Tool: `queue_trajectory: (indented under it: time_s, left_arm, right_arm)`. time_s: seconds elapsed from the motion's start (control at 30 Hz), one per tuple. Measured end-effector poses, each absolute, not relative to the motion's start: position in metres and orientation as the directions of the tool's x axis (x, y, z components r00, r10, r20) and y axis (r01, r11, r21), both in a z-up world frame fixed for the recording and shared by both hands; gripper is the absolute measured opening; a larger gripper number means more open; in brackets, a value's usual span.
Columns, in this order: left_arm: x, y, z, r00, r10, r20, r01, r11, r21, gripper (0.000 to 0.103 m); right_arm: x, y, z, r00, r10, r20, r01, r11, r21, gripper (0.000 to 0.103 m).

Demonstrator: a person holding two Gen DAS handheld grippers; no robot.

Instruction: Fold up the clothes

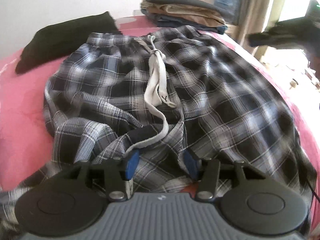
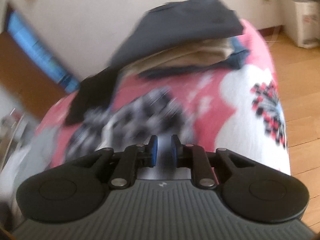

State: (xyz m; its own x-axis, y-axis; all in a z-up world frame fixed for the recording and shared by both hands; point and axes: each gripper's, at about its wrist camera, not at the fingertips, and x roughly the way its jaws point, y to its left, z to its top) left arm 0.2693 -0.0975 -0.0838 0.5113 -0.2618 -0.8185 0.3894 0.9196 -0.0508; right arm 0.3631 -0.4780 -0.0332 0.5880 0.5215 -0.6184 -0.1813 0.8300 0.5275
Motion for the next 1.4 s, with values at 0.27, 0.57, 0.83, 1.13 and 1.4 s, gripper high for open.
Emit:
queue_trajectory:
  time_s: [0.27,0.57,0.83,1.13,1.4]
  left_arm:
    - [0.273,-0.08,-0.082,0.477,-0.342,-0.81,0.402,0.904,-0.145,0.057]
    - [0.233,-0.045,-0.053,0.462,-0.483,-0.744,0.456,0.849,-0.267,0.084]
    - [0.166,-0.048,-0.017,0.416,-0.647,-0.638,0.543,0.74,-0.397,0.094]
    - [0.091,-0.05,-0.02,0.385,-0.62,-0.684,0.644,0.711,-0.283,0.103]
    - [0.021,0.01,0.029,0.498,-0.531,-0.686,0.554,0.803,-0.219,0.103]
  right_arm:
    - [0.254,-0.44,-0.07,0.434,0.258,-0.863,-0.133,0.966,0.222,0.021]
    - [0.08,-0.412,0.004,0.715,-0.183,-0.674,0.445,0.863,0.238,0.032]
    - [0.005,-0.37,0.06,0.626,-0.342,-0.7,0.473,0.881,-0.008,0.036]
    - [-0.05,-0.351,-0.023,0.703,-0.183,-0.687,0.463,0.851,0.247,0.058]
    - [-0.06,-0.35,-0.048,0.747,0.006,-0.665,0.287,0.899,0.331,0.079]
